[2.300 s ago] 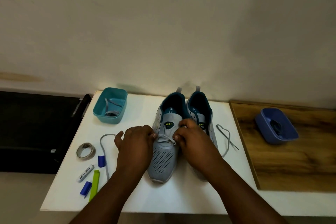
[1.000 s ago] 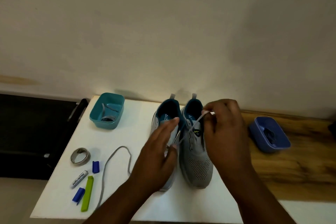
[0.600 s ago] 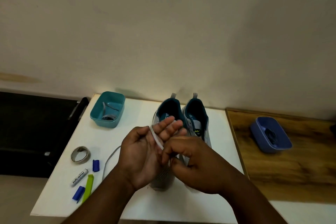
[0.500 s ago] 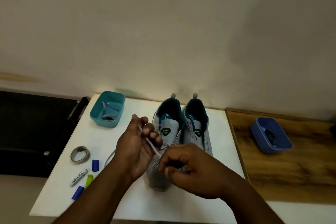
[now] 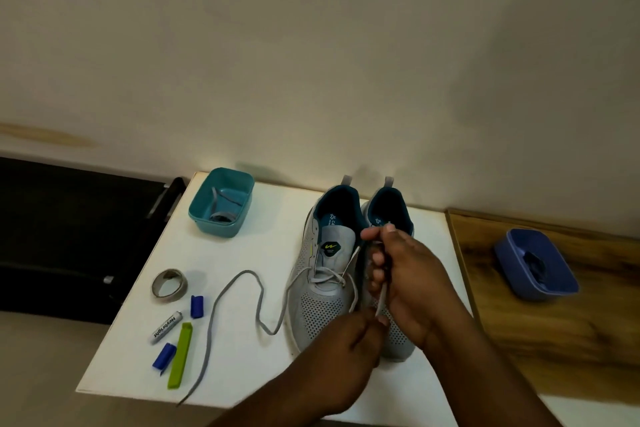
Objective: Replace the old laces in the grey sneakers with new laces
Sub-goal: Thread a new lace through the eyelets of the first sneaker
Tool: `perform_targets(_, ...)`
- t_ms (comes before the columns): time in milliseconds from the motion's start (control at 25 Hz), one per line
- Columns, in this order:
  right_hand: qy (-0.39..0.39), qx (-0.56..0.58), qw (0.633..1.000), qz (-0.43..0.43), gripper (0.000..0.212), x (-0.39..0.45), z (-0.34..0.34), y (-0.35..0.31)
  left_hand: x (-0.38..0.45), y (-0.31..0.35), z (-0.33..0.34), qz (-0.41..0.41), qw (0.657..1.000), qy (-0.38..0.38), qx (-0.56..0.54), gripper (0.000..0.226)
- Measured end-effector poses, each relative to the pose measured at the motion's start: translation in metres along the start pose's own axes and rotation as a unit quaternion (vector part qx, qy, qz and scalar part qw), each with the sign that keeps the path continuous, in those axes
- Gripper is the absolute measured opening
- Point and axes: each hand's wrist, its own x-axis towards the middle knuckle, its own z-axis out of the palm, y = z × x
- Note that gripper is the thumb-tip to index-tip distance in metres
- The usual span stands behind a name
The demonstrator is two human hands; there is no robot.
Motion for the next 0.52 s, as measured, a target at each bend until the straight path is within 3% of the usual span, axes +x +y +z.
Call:
perform_targets(80, 0.011, -0.062, 0.997, -0.033, 0.037, 0.006, 0.000, 0.002, -0.002, 0.000, 0.004, 0.002, 1.000, -0.004, 0.017, 0.033)
perform_targets(120, 0.020, -0.124, 0.990, -0.064, 0.033, 0.005, 0.001, 0.007, 0.000, 0.000, -0.002, 0.005, 0.998, 0.042, 0.051, 0.035)
perform_targets(160, 0.033, -0.199, 0.973, -0.115, 0.028, 0.006, 0.001, 0.014, 0.006, -0.002, -0.013, 0.007, 0.985, 0.132, 0.108, 0.036)
perform_targets(240, 0.062, -0.353, 0.907, -0.221, 0.022, 0.010, 0.001, 0.028, 0.019, -0.009, -0.043, 0.017, 0.913, 0.326, 0.243, 0.029)
perform_targets(280, 0.073, -0.396, 0.882, -0.245, 0.023, 0.013, 0.001, 0.033, 0.025, -0.014, -0.056, 0.013, 0.884, 0.378, 0.276, 0.031)
perform_targets(320, 0.077, -0.406, 0.874, -0.254, 0.022, 0.017, 0.002, 0.038, 0.032, -0.019, -0.065, -0.002, 0.875, 0.391, 0.284, 0.036)
perform_targets(400, 0.075, -0.376, 0.888, -0.254, 0.010, 0.024, 0.009, 0.044, 0.042, -0.032, -0.072, -0.041, 0.891, 0.358, 0.277, 0.044)
perform_targets(440, 0.073, -0.373, 0.888, -0.259, 0.002, 0.028, 0.013, 0.048, 0.046, -0.036, -0.071, -0.049, 0.898, 0.343, 0.272, 0.042)
perform_targets(520, 0.067, -0.419, 0.862, -0.277, 0.010, 0.036, 0.018, 0.056, 0.050, -0.041, -0.069, -0.018, 0.904, 0.338, 0.261, 0.030)
